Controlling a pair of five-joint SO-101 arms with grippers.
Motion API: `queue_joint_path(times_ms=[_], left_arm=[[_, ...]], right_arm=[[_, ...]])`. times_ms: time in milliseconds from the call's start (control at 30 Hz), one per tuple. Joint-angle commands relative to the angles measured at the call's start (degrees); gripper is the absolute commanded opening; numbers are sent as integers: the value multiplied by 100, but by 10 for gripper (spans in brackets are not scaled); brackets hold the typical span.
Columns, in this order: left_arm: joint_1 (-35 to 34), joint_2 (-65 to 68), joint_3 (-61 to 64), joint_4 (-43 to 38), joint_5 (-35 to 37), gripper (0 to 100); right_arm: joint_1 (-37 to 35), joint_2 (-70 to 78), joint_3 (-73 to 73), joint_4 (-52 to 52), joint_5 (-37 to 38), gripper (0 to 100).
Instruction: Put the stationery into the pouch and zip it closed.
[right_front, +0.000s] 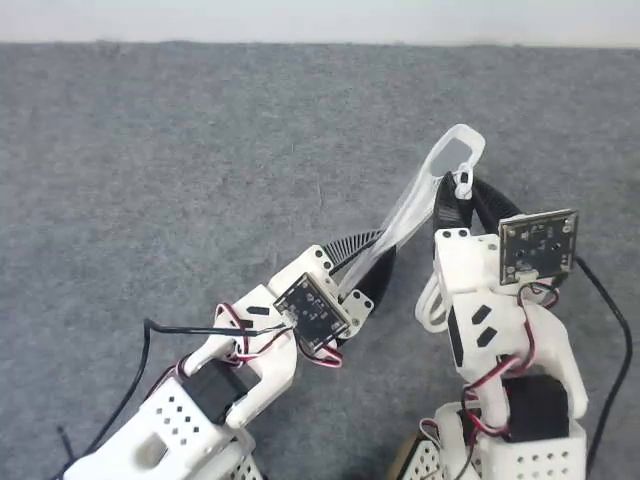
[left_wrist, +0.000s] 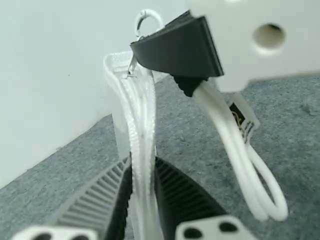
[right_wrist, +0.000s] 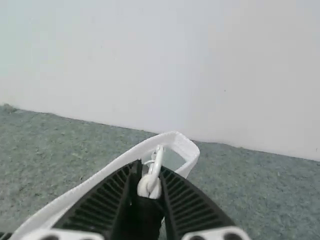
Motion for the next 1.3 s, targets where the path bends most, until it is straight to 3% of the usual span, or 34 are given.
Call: queue_joint_path(times_ms=[0, 133, 267, 433, 567, 800, 1033, 1200, 1267], left_arm=[[-9, -44, 75, 0, -35, 11], [26, -53, 31, 0, 0, 16], [26, -53, 31, 0, 79, 102], [26, -53, -127, 9, 396, 137], [26, -53, -233, -9, 413, 135], [0, -53, -391, -26, 651, 134], [0, -53, -497, -26, 668, 128], [0, -44, -488, -9, 352, 9], [18, -44, -453, 9, 88, 12]], right_arm=[[312, 13, -97, -180, -62, 7], [40, -48, -105, 75, -18, 7], [-189, -48, -97, 224, 325, 7], [-224, -48, -97, 374, 378, 7], [-338, -48, -97, 479, 396, 7], [-1262, -215, -114, 971, 791, 7], [-1552, -963, -97, 1385, 809, 7], [-1508, -1007, 70, 1182, 958, 7], [-1437, -1007, 141, 1051, 958, 7]])
